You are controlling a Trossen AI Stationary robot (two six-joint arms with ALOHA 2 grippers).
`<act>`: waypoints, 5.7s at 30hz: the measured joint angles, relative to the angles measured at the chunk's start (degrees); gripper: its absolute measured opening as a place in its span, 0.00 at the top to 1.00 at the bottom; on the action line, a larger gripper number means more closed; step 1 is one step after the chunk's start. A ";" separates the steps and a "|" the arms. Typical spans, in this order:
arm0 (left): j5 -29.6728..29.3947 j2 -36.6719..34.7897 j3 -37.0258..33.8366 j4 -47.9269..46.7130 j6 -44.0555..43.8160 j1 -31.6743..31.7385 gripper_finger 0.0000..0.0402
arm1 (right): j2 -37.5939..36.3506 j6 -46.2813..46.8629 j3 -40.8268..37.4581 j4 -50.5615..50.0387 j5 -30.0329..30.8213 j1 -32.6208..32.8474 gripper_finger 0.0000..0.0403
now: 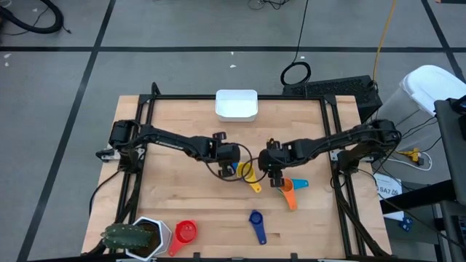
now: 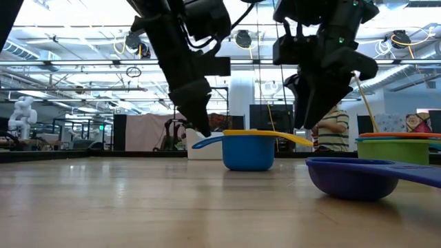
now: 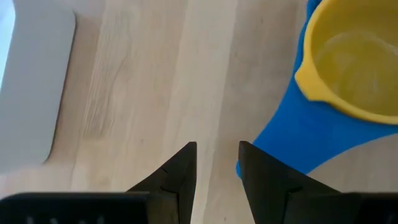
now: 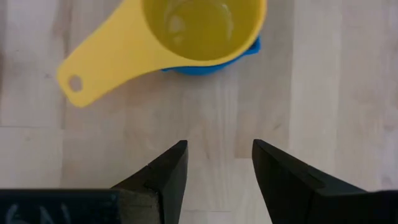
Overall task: Nest measuring cups in basket
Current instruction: Adjust the left nested measuring cups
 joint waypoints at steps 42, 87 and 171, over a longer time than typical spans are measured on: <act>1.43 2.41 -7.08 15.30 1.91 1.34 0.70 | 0.76 5.98 -8.01 12.94 -3.98 4.44 0.58; 4.53 4.52 -6.99 9.53 -11.21 -6.42 0.70 | 8.92 18.09 -7.78 21.85 -4.84 7.41 0.98; 4.48 4.63 -7.08 10.78 -12.63 -6.09 0.70 | 16.68 6.35 0.58 35.99 7.64 6.16 1.00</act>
